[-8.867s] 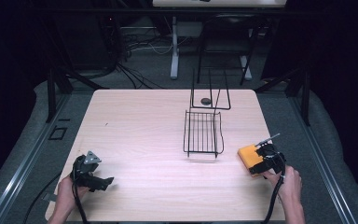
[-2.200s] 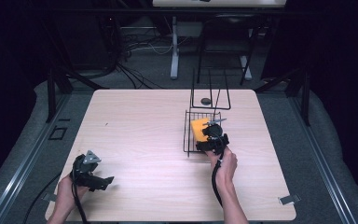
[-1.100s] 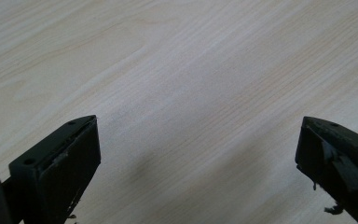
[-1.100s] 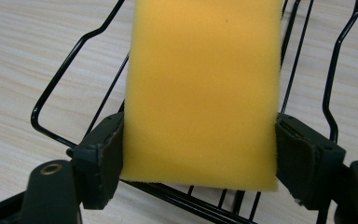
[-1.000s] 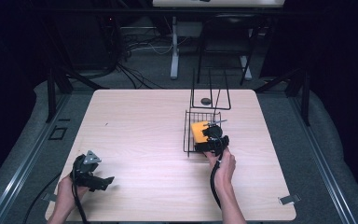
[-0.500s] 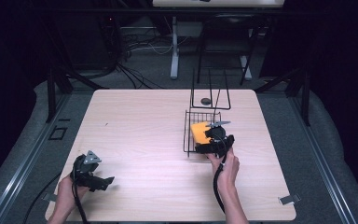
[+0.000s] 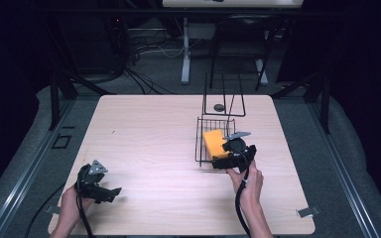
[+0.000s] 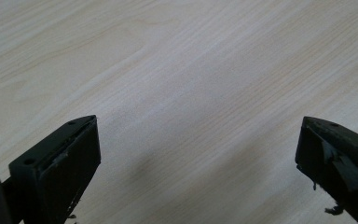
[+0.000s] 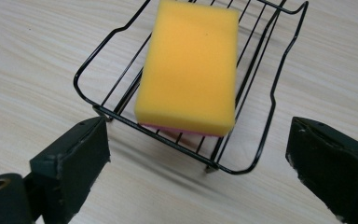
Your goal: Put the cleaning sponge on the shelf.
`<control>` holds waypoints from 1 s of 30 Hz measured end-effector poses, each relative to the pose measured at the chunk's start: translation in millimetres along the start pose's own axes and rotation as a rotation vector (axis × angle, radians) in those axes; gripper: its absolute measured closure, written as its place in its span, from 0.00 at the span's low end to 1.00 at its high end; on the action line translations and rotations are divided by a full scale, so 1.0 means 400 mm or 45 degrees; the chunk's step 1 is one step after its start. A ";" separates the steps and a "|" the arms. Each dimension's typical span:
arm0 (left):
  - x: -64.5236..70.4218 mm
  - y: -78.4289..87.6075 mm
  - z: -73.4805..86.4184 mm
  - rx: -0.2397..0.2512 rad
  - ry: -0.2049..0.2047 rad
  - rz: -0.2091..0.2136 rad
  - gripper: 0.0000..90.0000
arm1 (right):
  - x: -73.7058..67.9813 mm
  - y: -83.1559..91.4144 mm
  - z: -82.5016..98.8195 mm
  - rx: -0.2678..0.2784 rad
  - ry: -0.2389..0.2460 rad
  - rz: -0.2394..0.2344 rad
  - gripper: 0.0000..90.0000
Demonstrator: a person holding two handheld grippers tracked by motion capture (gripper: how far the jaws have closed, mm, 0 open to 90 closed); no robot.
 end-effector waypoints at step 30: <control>0.004 -0.001 0.000 -0.003 0.000 0.000 0.00 | 0.085 0.205 0.145 0.002 -0.011 -0.038 0.02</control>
Point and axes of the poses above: each handheld gripper's, and its own axes: y roughly backward along the jaws, z roughly out of its underside, x roughly to its right, the point moved 9 cm from there along -y, roughly forward along the jaws, and after that the axes turned 5 degrees about -z, right-handed, at the moved point
